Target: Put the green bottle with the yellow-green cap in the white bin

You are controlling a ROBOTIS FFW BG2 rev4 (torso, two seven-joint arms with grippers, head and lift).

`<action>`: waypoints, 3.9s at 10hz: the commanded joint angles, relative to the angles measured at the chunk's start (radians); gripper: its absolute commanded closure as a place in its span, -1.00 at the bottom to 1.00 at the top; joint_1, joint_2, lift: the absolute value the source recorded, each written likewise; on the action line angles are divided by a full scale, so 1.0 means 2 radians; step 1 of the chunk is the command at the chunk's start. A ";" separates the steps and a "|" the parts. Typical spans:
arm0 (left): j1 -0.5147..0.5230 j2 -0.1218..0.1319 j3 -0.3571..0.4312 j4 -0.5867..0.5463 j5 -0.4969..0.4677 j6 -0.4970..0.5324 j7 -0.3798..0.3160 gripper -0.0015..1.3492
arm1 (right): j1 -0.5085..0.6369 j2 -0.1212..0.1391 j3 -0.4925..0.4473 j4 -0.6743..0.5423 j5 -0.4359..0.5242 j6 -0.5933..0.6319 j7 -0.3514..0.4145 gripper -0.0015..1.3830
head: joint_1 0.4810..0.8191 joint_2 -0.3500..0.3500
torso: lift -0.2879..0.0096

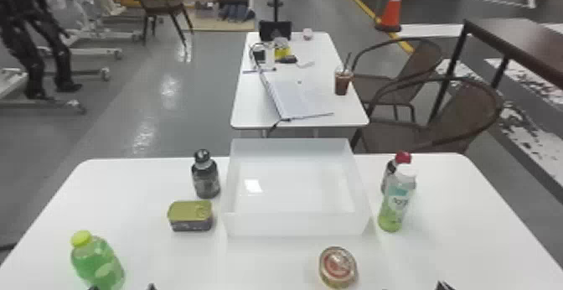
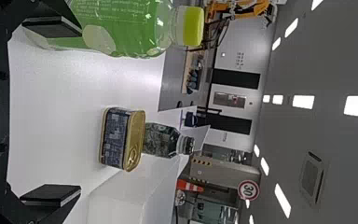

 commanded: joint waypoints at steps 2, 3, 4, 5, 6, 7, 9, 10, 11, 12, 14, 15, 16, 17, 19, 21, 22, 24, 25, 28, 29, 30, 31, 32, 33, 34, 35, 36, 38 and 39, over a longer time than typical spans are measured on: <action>0.000 -0.001 0.001 0.000 -0.002 -0.001 0.000 -0.82 | 0.000 0.000 0.000 0.000 0.000 0.000 0.000 -0.85 | -0.60 0.00 | 0.26; 0.001 -0.001 0.001 0.000 0.000 -0.002 0.001 -0.82 | 0.000 0.000 0.000 0.000 0.000 0.000 0.000 -0.85 | -0.60 0.00 | 0.26; 0.002 -0.001 0.001 0.000 0.000 -0.002 0.002 -0.83 | 0.000 0.000 0.000 0.000 0.000 0.000 0.000 -0.85 | -0.60 0.00 | 0.26; 0.002 -0.001 0.001 0.000 0.000 -0.002 0.002 -0.83 | 0.000 0.000 0.000 0.000 0.000 0.000 0.000 -0.85 | -0.60 0.00 | 0.26; 0.002 -0.001 0.001 0.000 0.000 -0.003 0.002 -0.83 | 0.000 0.000 0.000 0.000 0.000 0.000 0.000 -0.85 | -0.60 0.00 | 0.26; 0.002 -0.001 0.001 0.000 0.000 -0.003 0.003 -0.83 | 0.000 0.000 0.000 0.000 0.000 0.000 0.000 -0.85 | -0.60 0.00 | 0.26; 0.002 -0.001 0.001 0.000 -0.001 -0.002 0.014 -0.83 | 0.000 0.000 0.000 0.000 0.000 0.000 0.000 -0.85 | -0.60 0.00 | 0.26; 0.002 -0.001 0.001 0.002 -0.001 -0.002 0.022 -0.82 | 0.000 0.000 0.000 0.001 -0.001 0.000 0.000 -0.85 | -0.60 0.00 | 0.26; 0.002 -0.001 0.001 0.005 0.001 -0.005 0.031 -0.82 | -0.001 0.001 0.000 0.001 -0.001 0.000 0.000 -0.85 | -0.60 0.00 | 0.26; -0.002 -0.001 0.000 0.010 0.002 -0.009 0.039 -0.82 | -0.001 0.001 0.000 0.001 -0.001 0.000 0.000 -0.85 | -0.60 0.00 | 0.26; -0.021 -0.001 0.004 0.024 0.000 -0.011 0.051 -0.82 | -0.001 0.001 0.000 0.001 -0.002 0.000 0.000 -0.85 | -0.60 0.00 | 0.26; -0.031 -0.001 0.004 0.033 0.003 -0.018 0.058 -0.82 | -0.001 0.000 0.000 0.001 -0.002 0.000 0.000 -0.85 | -0.60 0.00 | 0.26; -0.035 -0.001 0.002 0.037 -0.002 -0.019 0.074 -0.82 | -0.001 0.001 0.001 0.002 -0.002 0.000 0.000 -0.85 | -0.60 0.00 | 0.26; -0.041 -0.001 0.001 0.042 -0.003 -0.021 0.084 -0.83 | -0.001 0.001 0.001 0.002 -0.003 0.000 0.000 -0.85 | -0.60 0.00 | 0.26; -0.052 -0.001 0.001 0.055 -0.013 -0.026 0.110 -0.82 | -0.001 0.001 0.001 0.002 -0.004 0.000 0.000 -0.85 | -0.60 0.00 | 0.26; -0.069 -0.001 0.004 0.076 -0.015 -0.034 0.123 -0.82 | -0.002 0.001 0.002 0.004 -0.005 0.000 0.000 -0.85 | -0.60 0.00 | 0.26; -0.075 -0.001 0.005 0.081 -0.021 -0.034 0.137 -0.82 | -0.003 0.001 0.002 0.005 -0.005 0.000 0.000 -0.85 | -0.60 0.00 | 0.26; -0.088 -0.001 0.005 0.096 -0.024 -0.034 0.153 -0.82 | -0.003 0.001 0.002 0.005 -0.005 0.000 0.000 -0.85 | -0.60 0.00 | 0.26; -0.094 -0.001 0.005 0.103 -0.025 -0.034 0.157 -0.82 | -0.003 0.001 0.002 0.005 -0.005 0.000 0.000 -0.85 | -0.60 0.00 | 0.26; -0.106 -0.001 0.016 0.114 -0.038 -0.037 0.167 -0.79 | -0.003 0.000 0.002 0.005 -0.005 0.000 0.000 -0.85 | -0.60 0.00 | 0.26; -0.107 -0.001 0.019 0.114 -0.041 -0.035 0.170 -0.75 | -0.003 0.001 0.002 0.005 -0.005 0.000 0.000 -0.85 | -0.60 0.00 | 0.26; -0.107 -0.001 0.020 0.114 -0.041 -0.030 0.170 -0.55 | -0.003 0.001 0.002 0.005 -0.005 0.000 0.000 -0.85 | -0.60 0.00 | 0.26; -0.107 -0.001 0.020 0.114 -0.040 -0.028 0.170 -0.19 | -0.003 0.001 0.002 0.005 -0.005 0.000 0.000 -0.85 | -0.60 0.00 | 0.26; -0.106 -0.001 0.020 0.114 -0.040 -0.028 0.170 -0.08 | -0.003 0.001 0.002 0.005 -0.005 0.000 0.000 -0.85 | -0.60 0.00 | 0.26; -0.106 -0.001 0.020 0.114 -0.040 -0.028 0.170 -0.08 | -0.003 0.001 0.002 0.005 -0.005 0.000 0.000 -0.85 | -0.60 0.00 | 0.26; -0.105 -0.001 0.019 0.114 -0.038 -0.034 0.170 -0.08 | -0.003 0.001 0.002 0.005 -0.005 0.000 0.000 -0.85 | -0.60 0.00 | 0.26; -0.104 -0.001 0.014 0.114 -0.038 -0.042 0.170 -0.09 | -0.003 0.000 0.002 0.005 -0.005 0.000 0.000 -0.85 | -0.60 0.00 | 0.26; -0.104 -0.001 0.006 0.108 -0.033 -0.047 0.170 -0.09 | -0.003 0.000 0.002 0.005 -0.005 0.000 0.000 -0.85 | -0.60 0.00 | 0.26; -0.105 -0.001 -0.032 0.071 -0.051 -0.064 0.169 -0.17 | -0.003 0.000 0.002 0.006 -0.006 0.000 0.000 -0.85 | -0.60 0.00 | 0.26; -0.114 -0.001 -0.061 0.054 -0.058 -0.063 0.166 -0.16 | -0.003 0.001 0.002 0.006 -0.006 0.000 0.000 -0.85 | -0.60 0.00 | 0.26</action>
